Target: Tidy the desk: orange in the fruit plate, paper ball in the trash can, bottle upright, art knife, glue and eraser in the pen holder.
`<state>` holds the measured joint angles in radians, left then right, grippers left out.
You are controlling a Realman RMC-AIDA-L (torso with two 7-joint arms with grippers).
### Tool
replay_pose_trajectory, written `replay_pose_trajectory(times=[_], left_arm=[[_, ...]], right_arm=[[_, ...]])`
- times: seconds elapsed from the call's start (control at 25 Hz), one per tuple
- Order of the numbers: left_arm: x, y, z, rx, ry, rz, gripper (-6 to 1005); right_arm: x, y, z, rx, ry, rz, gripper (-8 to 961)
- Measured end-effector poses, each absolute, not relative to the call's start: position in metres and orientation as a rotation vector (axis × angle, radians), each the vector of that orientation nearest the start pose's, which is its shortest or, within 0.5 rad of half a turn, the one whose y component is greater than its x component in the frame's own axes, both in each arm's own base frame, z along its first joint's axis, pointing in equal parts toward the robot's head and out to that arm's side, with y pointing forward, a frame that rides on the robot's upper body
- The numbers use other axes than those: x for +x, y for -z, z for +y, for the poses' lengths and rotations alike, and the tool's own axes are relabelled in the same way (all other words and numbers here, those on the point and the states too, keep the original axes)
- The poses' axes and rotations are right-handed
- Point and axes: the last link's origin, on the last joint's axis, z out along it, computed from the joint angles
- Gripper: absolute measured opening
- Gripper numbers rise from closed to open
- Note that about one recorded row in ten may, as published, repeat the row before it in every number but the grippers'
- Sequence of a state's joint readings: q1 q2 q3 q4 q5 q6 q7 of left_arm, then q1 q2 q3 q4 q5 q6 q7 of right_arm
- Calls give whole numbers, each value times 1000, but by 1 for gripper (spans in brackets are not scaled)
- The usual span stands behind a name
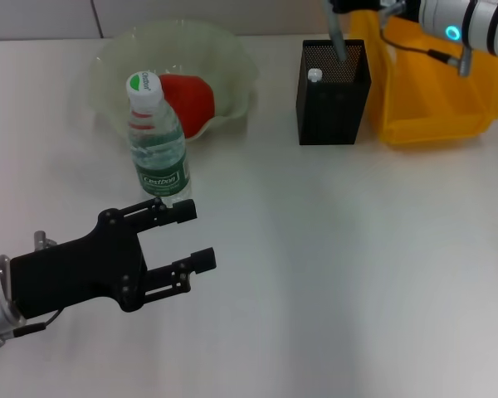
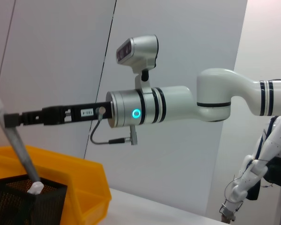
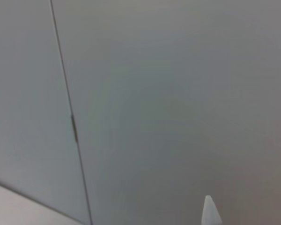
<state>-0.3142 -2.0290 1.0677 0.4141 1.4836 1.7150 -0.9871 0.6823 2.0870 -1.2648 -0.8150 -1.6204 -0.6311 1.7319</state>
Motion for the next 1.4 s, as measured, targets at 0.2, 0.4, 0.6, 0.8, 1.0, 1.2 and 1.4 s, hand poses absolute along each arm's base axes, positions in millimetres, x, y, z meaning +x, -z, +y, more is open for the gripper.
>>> replay_pose_trajectory(times=[0.2, 0.4, 0.6, 0.8, 1.0, 1.2, 1.4], left_arm=[[-279, 21, 248, -2681, 1123, -460, 703], [-278, 20, 250, -2684, 1125, -463, 703], [-278, 19, 249, -2686, 1134, -462, 703], [-280, 8, 249, -2673, 1162, -466, 703], [-285, -10, 244, -2692, 1189, -502, 703], [-291, -27, 234, -2712, 1193, -520, 703], [-295, -36, 230, -2728, 1167, -520, 703]], right_arm=[[168, 18, 451, -2256, -557, 650, 146], [172, 20, 449, -2253, -553, 662, 196], [171, 16, 442, -2276, -601, 670, 246], [173, -3, 411, -2395, -766, 687, 476], [205, -37, 350, -2563, -904, 670, 496], [241, -40, 283, -2838, -963, 501, 593], [252, -27, 258, -2906, -1063, 450, 768]])
